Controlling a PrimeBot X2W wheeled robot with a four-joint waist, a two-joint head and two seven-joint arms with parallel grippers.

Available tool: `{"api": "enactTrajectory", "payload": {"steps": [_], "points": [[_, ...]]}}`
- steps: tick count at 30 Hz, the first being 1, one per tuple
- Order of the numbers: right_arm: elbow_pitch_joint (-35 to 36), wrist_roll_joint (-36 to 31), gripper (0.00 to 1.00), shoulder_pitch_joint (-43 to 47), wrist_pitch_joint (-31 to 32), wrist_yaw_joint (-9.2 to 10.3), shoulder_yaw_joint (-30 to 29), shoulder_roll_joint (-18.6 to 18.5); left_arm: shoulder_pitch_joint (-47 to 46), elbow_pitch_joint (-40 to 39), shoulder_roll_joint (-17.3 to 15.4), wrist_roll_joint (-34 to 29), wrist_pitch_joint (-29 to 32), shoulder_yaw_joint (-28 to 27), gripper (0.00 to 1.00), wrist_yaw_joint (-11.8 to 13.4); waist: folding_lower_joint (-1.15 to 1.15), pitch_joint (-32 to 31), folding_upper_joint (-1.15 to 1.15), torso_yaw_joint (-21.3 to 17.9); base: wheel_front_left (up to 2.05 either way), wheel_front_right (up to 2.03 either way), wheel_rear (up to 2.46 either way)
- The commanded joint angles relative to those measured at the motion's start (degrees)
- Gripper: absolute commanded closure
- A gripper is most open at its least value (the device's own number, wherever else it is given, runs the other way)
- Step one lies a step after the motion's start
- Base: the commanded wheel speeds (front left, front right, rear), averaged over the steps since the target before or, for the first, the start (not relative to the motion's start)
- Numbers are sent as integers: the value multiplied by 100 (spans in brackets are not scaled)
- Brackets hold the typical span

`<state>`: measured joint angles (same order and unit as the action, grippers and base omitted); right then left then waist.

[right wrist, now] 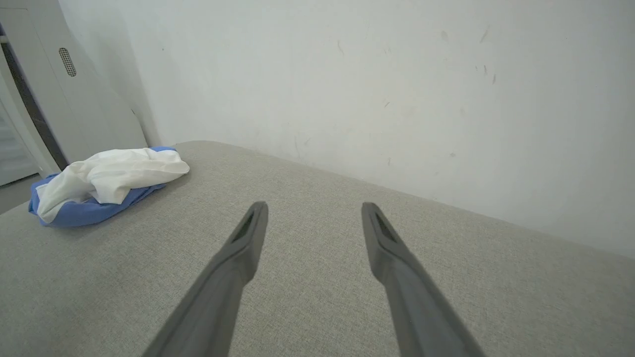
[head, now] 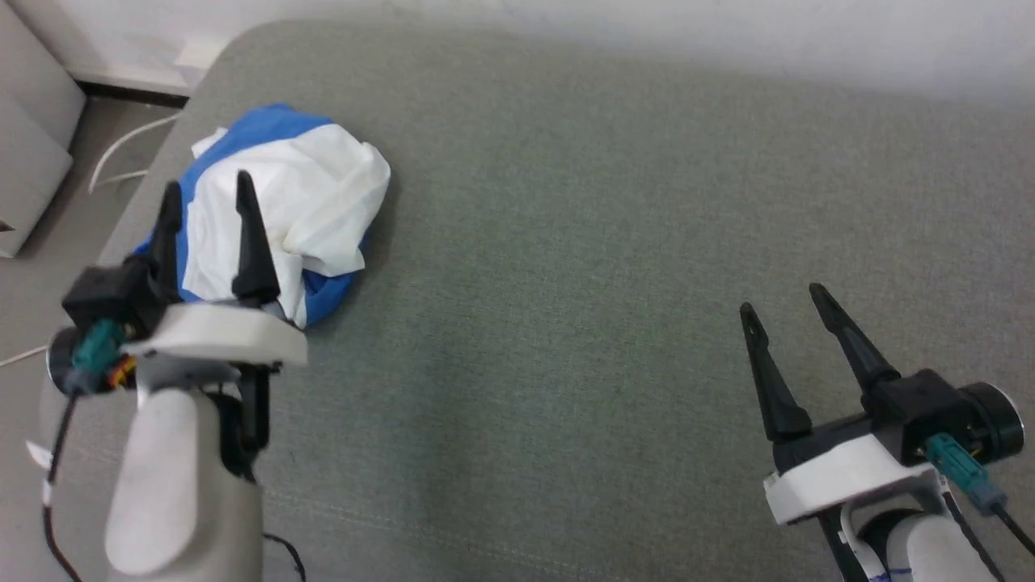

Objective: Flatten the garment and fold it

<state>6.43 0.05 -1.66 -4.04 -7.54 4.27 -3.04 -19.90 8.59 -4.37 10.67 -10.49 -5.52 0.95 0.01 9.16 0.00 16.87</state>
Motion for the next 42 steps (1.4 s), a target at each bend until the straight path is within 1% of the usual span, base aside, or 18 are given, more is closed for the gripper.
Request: {"api": "enactTrajectory", "payload": {"steps": [1, 3, 6, 10, 14, 18, 25, 26, 27, 28, 32, 34, 36, 38, 42], "points": [[51, -36, 0, -133, 2, 4, 30, 11, -338, 299, -152, 68, -29, -61, 0, -78, -1, 326, 0, -218, 0, 0, 0], [79, -64, 0, -180, 2, 4, 38, 11, -714, 699, -342, 97, 80, -69, 0, -162, -1, 468, 0, -292, 0, 0, 0], [122, -113, 0, -241, 3, 4, 39, 12, -1262, 1348, -641, 164, 467, -48, 0, -314, -1, 682, 0, -406, 0, 0, 0], [163, -164, 0, -342, -6, 4, 39, 12, -1870, 2198, -977, 311, 1150, -1, 0, -485, -1, 940, 0, -522, 0, 0, 0], [185, -171, 0, -457, -31, 5, 119, 13, -2308, 2990, -1303, 424, 1880, 86, 0, -604, -1, 1176, 0, -639, 0, 0, 0], [203, -188, 0, -545, -58, 5, 134, 14, -2627, 3677, -1522, 473, 2478, 244, 0, -680, -1, 1397, 0, -674, 0, 0, 0], [226, -241, 0, -681, -82, 5, 223, 15, -3086, 4743, -1699, 628, 3456, 453, 0, -760, -1, 1673, 0, -654, 0, 0, 0], [227, -243, 0, -698, -86, 5, 238, 15, -3154, 4861, -1706, 667, 3594, 480, 12, -771, -1, 1700, 0, -646, 0, 0, 0], [229, -243, 0, -711, -89, 5, 249, 15, -3218, 4956, -1708, 706, 3714, 513, 64, -783, -1, 1724, 0, -635, 0, 0, 0], [232, -248, 0, -723, -94, 5, 256, 15, -3278, 5036, -1721, 718, 3809, 570, 100, -793, -1, 1745, 0, -620, 0, 0, 0], [228, -239, 0, -744, -121, 5, 278, 16, -3473, 5336, -1746, 875, 4211, 742, 100, -828, -1, 1788, 0, -564, 0, 0, 0], [204, -222, 0, -748, -134, 5, 273, 16, -3561, 5385, -1789, 957, 4257, 835, 100, -841, -1, 1776, 0, -526, 0, 0, 0], [167, -201, 0, -737, -141, 5, 271, 16, -3561, 5332, -1847, 947, 4142, 912, 100, -842, -1, 1693, 0, -504, 0, 0, 0], [122, -191, 0, -726, -188, 5, 276, 16, -3569, 5264, -1901, 919, 3866, 934, 100, -830, -1, 1554, 0, -474, 0, 0, 0], [24, -112, 0, -651, -272, 5, 247, 16, -3589, 5119, -1932, 817, 3101, 955, 100, -636, -1, 1191, 0, -400, 0, 0, 0]]}}
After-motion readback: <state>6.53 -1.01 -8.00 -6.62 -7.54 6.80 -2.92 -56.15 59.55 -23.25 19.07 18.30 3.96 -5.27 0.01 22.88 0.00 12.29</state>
